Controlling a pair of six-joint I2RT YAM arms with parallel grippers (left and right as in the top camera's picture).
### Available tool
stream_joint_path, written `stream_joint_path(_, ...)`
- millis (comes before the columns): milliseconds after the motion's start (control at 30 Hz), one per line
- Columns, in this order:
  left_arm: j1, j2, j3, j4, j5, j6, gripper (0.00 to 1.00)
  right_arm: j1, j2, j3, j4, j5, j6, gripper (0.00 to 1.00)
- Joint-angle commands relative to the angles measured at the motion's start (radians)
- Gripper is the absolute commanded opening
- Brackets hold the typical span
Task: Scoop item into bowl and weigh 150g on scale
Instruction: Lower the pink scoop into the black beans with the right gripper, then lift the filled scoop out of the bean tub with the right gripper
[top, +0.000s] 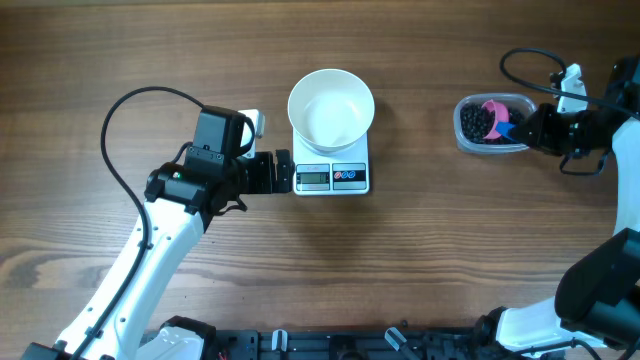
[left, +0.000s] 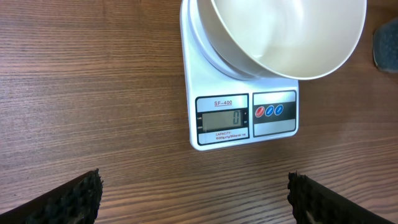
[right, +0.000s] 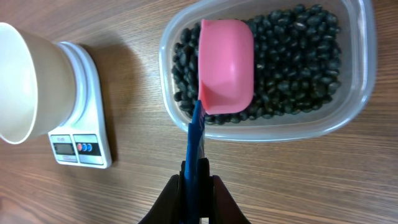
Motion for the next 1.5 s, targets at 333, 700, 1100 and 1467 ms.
stream_joint_path(333,-0.004,0.01,-0.001,0.001,-0.013,-0.005,1.0,0.001,0.019,-0.01,-0.006,-0.084,0.007,0.04)
stream_joint_path(700,-0.005,0.01,-0.001,-0.002,-0.013,-0.005,1.0,-0.002,0.02,-0.01,-0.017,-0.09,0.008,0.04)
stream_joint_path(1100,-0.005,0.01,-0.001,-0.006,-0.013,-0.005,1.0,-0.059,0.02,-0.01,-0.024,-0.135,0.005,0.04)
stream_joint_path(1467,-0.005,0.01,-0.001,-0.007,-0.013,-0.005,1.0,-0.087,0.02,-0.01,-0.028,-0.22,0.008,0.04)
